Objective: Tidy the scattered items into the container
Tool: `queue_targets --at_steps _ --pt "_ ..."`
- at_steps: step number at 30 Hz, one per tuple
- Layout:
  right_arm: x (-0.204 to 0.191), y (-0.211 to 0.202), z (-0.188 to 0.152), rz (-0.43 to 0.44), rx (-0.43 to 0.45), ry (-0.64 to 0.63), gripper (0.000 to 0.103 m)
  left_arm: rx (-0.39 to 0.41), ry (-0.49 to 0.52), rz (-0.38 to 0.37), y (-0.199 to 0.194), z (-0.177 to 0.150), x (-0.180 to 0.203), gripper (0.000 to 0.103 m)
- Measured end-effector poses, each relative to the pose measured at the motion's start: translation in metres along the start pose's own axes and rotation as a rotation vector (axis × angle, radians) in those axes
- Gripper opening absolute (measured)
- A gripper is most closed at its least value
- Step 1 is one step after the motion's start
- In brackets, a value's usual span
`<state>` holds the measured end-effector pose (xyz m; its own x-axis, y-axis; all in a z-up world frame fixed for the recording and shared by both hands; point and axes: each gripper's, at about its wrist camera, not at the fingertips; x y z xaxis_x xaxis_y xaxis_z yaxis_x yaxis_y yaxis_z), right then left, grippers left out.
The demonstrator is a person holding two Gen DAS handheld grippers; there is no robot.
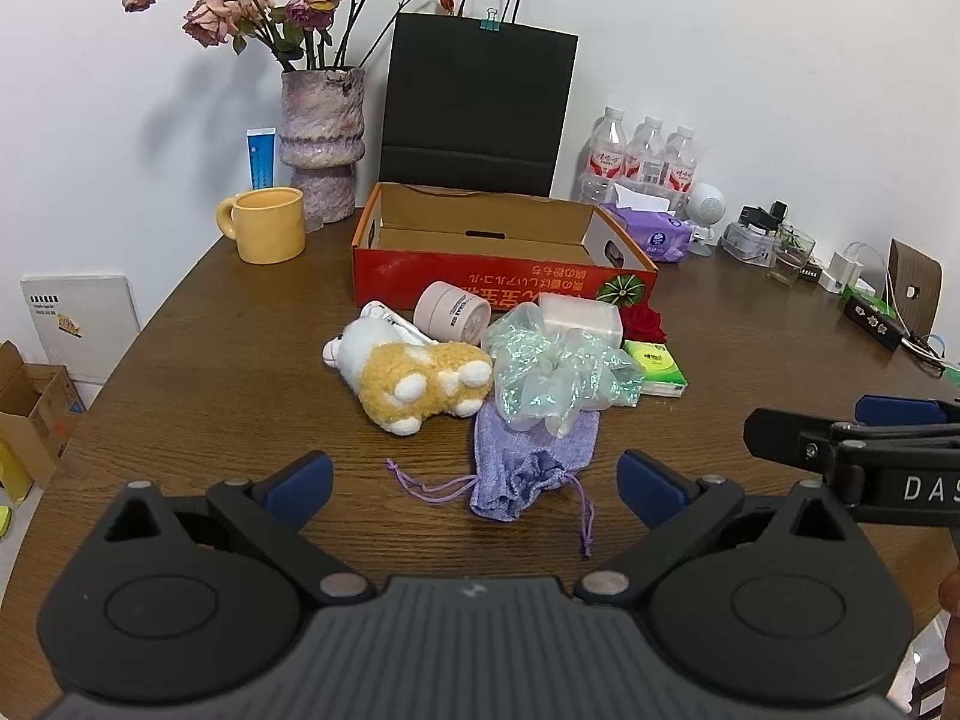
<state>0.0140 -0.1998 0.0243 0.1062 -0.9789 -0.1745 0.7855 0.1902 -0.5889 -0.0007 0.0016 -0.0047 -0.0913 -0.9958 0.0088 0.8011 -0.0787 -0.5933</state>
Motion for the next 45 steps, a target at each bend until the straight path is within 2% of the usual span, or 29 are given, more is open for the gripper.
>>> queue_targets --at_steps 22,45 --pt "0.0004 -0.0016 -0.0018 0.008 0.003 -0.001 0.103 -0.004 -0.046 -0.043 0.0039 0.0008 -0.0062 0.103" --pt "0.0012 -0.0028 -0.0018 0.006 0.003 0.005 0.103 -0.009 -0.033 -0.03 0.0021 -0.0022 -0.0022 0.103"
Point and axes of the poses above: each gripper's, at about its wrist camera, not at the fingertips, and y roughly the way its jaws point, x to its right, z to its top, and after that the axes turned 7 degrees about y, right-handed
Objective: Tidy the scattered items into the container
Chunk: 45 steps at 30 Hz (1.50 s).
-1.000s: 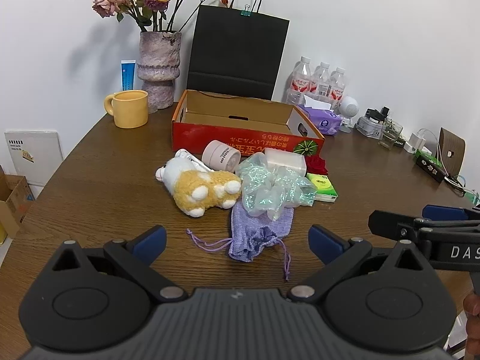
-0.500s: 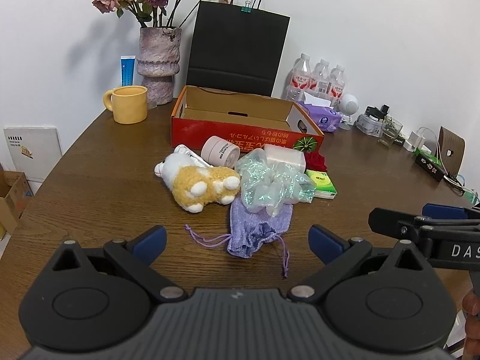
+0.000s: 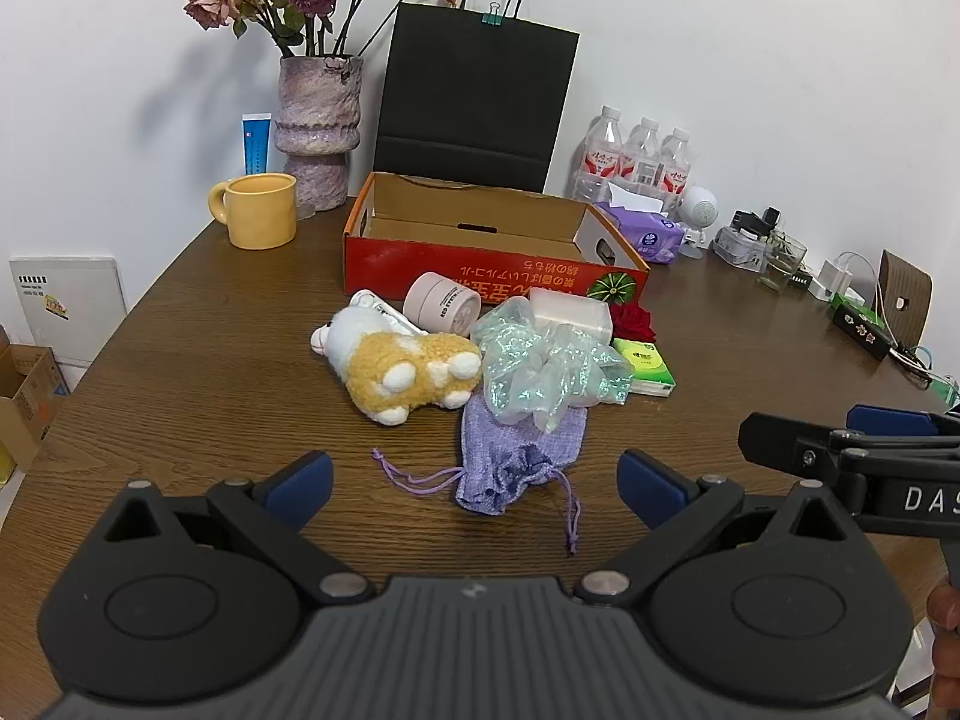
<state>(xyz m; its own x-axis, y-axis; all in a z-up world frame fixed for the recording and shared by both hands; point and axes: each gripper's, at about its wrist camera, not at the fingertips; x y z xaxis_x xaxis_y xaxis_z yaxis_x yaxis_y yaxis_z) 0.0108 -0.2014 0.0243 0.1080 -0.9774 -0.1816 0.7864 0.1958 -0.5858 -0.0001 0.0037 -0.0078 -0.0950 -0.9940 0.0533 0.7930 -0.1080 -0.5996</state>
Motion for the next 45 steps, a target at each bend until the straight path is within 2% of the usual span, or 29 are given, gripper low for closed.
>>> queue_targets --at_steps 36,45 --pt "0.003 0.006 -0.003 0.005 0.006 0.002 0.103 -0.004 -0.005 0.007 0.006 -0.003 -0.001 0.103" --pt "0.006 0.014 -0.007 0.03 0.034 -0.003 0.103 0.003 -0.006 0.003 0.016 -0.004 -0.002 0.103"
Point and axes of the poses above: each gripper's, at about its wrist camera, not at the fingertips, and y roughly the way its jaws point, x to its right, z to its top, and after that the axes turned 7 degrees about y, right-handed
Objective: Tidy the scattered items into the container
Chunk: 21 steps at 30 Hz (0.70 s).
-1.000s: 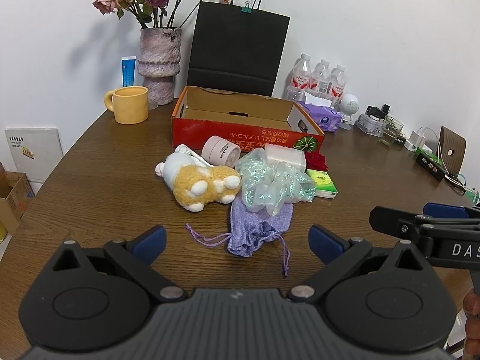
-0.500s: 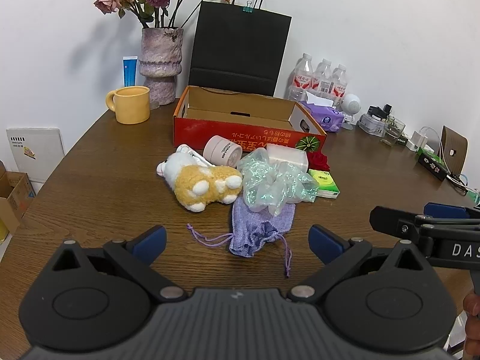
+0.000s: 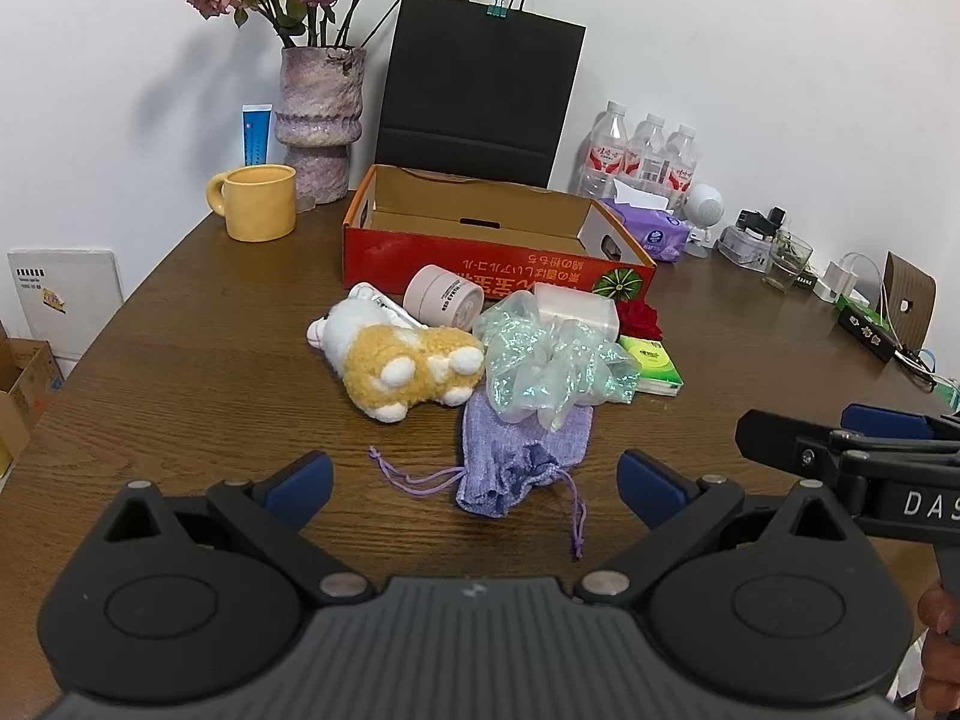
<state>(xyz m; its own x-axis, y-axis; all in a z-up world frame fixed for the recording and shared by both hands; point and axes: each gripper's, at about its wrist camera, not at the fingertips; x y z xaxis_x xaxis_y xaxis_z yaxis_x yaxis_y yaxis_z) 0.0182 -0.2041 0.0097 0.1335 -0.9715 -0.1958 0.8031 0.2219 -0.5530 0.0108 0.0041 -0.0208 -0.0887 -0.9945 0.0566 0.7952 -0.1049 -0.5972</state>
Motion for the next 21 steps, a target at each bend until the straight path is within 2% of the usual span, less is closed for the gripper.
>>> queue_targets --at_steps 7,13,21 --pt "0.003 0.015 -0.002 0.025 0.046 -0.026 0.103 0.011 -0.014 0.019 0.017 0.0 -0.006 0.103" --pt "0.014 0.042 -0.003 0.054 0.05 -0.005 0.103 0.015 -0.083 0.023 0.038 0.003 -0.021 0.103" --pt "0.042 0.091 0.012 0.01 0.046 0.067 0.103 0.035 -0.166 0.122 0.075 0.021 -0.046 0.103"
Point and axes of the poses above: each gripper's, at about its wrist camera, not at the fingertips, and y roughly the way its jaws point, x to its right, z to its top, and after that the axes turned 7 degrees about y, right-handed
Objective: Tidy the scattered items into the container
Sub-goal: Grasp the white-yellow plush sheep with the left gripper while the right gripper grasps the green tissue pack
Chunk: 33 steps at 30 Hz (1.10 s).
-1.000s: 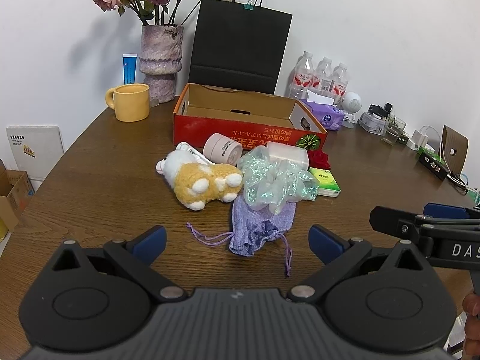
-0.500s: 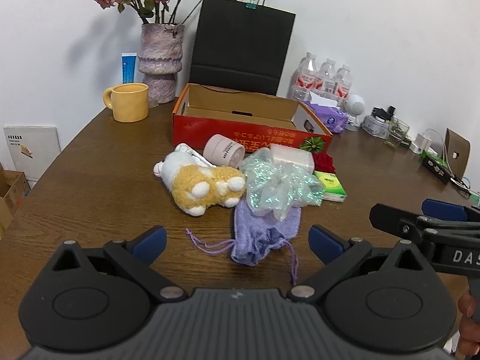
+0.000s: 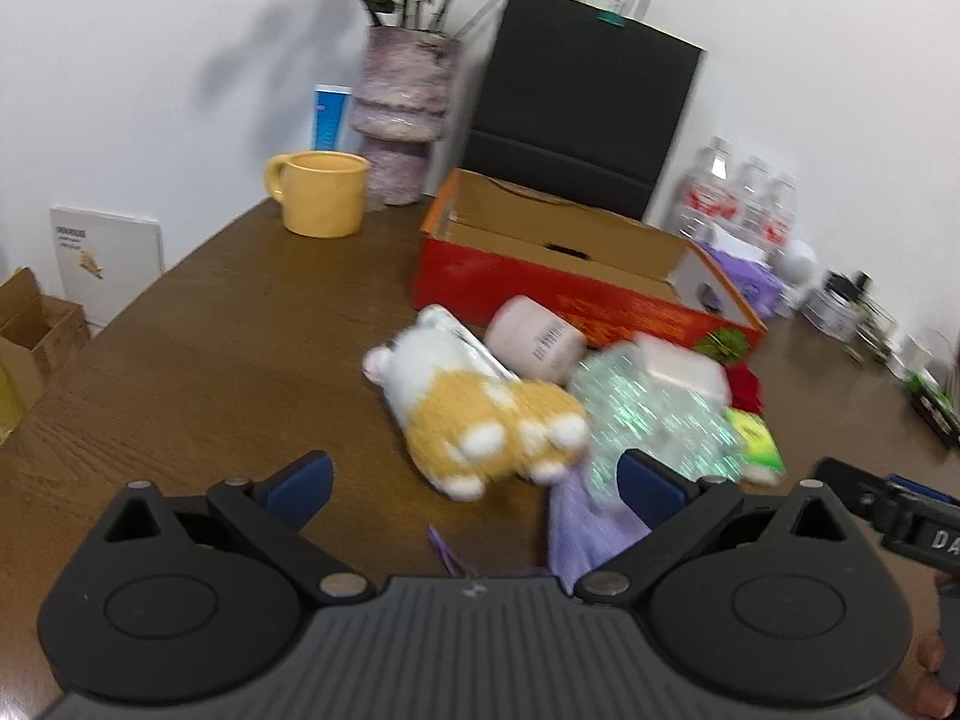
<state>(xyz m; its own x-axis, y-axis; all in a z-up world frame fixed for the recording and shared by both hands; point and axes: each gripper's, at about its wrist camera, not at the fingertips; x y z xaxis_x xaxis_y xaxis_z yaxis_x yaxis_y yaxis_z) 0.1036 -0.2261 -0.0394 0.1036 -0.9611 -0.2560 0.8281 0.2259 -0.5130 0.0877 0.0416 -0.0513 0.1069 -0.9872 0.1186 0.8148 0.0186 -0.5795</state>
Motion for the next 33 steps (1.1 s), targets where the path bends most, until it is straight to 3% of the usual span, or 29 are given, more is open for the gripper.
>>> queue_targets --at_steps 7,10,16,20,25,33 --pt "0.022 0.062 0.033 -0.076 -0.031 0.061 0.103 0.017 -0.131 0.068 0.05 0.029 -0.01 0.103" --pt "0.027 0.091 0.045 -0.105 -0.05 0.049 0.103 -0.009 -0.126 0.115 0.074 0.035 -0.011 0.103" --pt "0.04 0.133 0.048 -0.159 -0.106 0.051 0.097 -0.092 -0.129 0.127 0.108 0.033 -0.023 0.103" --pt "0.043 0.144 0.039 -0.14 -0.136 0.059 0.096 -0.111 -0.155 0.135 0.116 0.029 -0.036 0.103" --pt "0.035 0.154 0.023 -0.166 -0.177 -0.012 0.087 -0.088 -0.135 0.12 0.116 0.024 -0.037 0.102" --pt "0.033 0.15 0.015 -0.187 -0.134 -0.049 0.08 -0.061 -0.121 0.071 0.114 0.02 -0.033 0.098"
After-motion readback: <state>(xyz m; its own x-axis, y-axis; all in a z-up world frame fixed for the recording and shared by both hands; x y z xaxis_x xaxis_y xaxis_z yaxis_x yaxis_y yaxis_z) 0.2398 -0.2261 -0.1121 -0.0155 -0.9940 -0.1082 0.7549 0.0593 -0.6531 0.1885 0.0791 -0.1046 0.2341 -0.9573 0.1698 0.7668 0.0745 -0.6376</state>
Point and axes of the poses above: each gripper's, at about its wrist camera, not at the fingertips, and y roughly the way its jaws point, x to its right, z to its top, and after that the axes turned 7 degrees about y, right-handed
